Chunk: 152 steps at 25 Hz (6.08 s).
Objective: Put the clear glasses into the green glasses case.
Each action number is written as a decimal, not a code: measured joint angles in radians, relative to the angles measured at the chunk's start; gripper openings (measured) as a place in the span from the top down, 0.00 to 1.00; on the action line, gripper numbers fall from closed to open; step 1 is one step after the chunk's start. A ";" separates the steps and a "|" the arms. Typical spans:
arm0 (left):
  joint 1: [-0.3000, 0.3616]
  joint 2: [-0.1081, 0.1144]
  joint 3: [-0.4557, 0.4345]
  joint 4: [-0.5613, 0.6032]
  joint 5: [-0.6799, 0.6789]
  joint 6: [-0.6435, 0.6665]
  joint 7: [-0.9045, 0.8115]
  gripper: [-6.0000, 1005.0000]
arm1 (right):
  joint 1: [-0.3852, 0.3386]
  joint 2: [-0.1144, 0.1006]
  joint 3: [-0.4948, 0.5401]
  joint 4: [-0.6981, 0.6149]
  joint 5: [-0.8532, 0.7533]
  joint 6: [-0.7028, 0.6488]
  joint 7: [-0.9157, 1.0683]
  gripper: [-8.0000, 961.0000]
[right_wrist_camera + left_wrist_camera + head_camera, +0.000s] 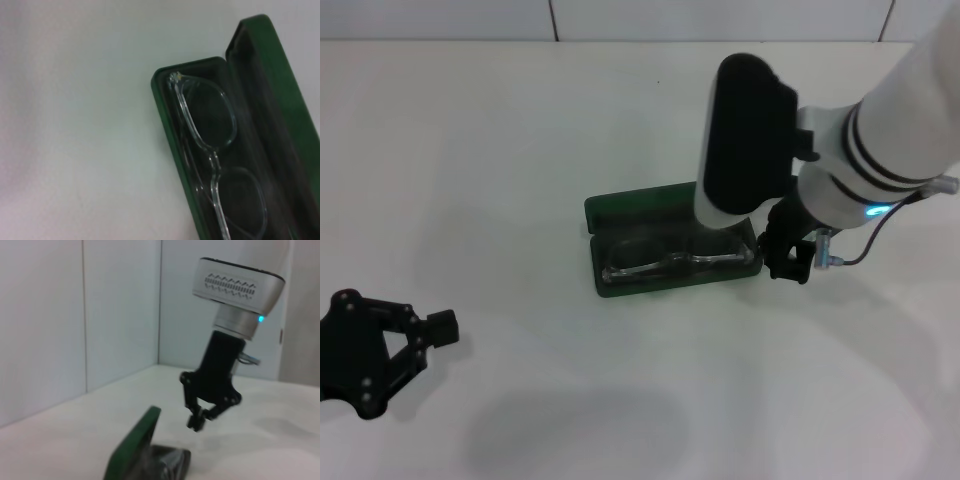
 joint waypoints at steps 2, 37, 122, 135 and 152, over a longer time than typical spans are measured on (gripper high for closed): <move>-0.001 0.000 -0.001 0.000 -0.021 0.004 -0.017 0.95 | -0.042 -0.002 0.033 -0.053 -0.002 -0.019 -0.004 0.94; -0.462 -0.113 -0.024 -0.004 0.061 -0.256 -0.344 0.84 | -0.493 -0.018 1.501 0.164 0.863 -0.501 -0.826 0.66; -0.567 -0.143 0.297 -0.252 0.048 -0.539 -0.317 0.88 | -0.473 -0.019 1.491 0.350 0.823 -0.433 -0.946 0.55; -0.556 -0.147 0.322 -0.266 0.016 -0.496 -0.305 0.86 | -0.477 -0.017 1.490 0.351 0.823 -0.440 -0.946 0.53; -0.295 -0.106 0.208 -0.036 -0.104 0.005 -0.329 0.76 | -0.453 -0.010 1.231 0.470 0.791 -0.428 -1.052 0.43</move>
